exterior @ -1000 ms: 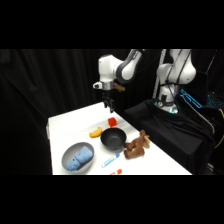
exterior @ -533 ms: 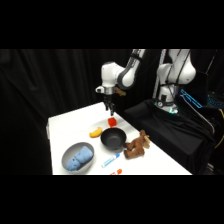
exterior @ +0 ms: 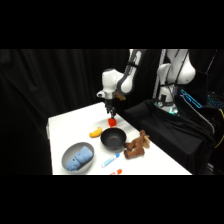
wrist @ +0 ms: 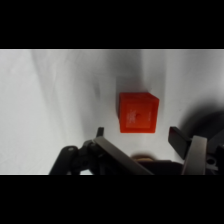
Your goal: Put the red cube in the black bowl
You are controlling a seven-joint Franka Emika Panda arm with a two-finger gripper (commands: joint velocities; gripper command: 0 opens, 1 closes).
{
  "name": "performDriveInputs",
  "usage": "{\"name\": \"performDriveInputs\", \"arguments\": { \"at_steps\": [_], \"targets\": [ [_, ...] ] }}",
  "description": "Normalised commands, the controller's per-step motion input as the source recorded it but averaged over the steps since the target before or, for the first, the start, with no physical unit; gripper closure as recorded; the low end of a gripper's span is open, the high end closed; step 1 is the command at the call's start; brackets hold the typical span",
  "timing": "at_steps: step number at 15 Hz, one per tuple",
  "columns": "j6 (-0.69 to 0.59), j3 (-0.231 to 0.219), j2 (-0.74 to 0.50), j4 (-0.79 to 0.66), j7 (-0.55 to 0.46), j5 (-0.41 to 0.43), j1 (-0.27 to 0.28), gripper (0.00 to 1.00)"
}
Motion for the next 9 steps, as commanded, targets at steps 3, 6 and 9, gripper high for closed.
{"name": "performDriveInputs", "arguments": {
  "at_steps": [3,6,9],
  "targets": [
    [0.23,0.199,0.14,-0.01,-0.25,0.218,-0.192,0.00],
    [0.22,0.207,0.12,-0.01,-0.23,0.189,-0.178,0.00],
    [0.21,0.188,0.12,-0.01,-0.21,0.154,-0.174,0.00]
  ]
}}
